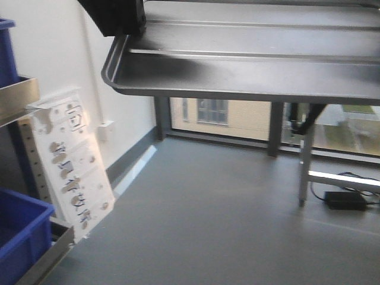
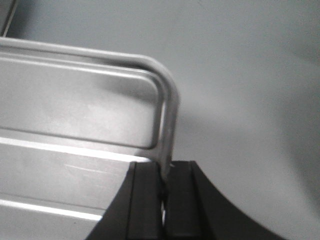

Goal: Grab silver tray and place in blue box
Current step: 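Hold the tray raised with both grippers while the base drives away, then carry the tray with both grippers over the large blue bin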

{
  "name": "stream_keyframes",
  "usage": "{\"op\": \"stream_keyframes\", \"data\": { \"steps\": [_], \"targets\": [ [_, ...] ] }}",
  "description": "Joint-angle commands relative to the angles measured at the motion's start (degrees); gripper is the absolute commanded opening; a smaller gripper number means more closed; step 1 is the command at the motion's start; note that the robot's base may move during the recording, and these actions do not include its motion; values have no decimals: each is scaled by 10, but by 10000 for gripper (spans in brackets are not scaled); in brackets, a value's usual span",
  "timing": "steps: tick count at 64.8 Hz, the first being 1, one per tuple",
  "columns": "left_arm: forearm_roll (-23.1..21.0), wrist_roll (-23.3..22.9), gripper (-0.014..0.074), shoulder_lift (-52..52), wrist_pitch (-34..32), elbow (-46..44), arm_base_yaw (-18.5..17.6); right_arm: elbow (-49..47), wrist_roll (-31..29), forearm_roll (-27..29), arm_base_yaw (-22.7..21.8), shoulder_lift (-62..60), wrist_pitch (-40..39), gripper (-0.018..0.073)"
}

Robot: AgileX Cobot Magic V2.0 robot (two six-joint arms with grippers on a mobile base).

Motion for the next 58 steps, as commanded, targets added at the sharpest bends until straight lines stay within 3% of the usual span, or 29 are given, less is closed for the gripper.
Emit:
{"op": "stream_keyframes", "data": {
  "steps": [1,58],
  "targets": [
    [38,4,-104,-24,12,-17,-1,-18,-9,-29,-2,-15,-7,57],
    [38,4,-104,-24,12,-17,-1,-18,-9,-29,-2,-15,-7,57]
  ]
}}
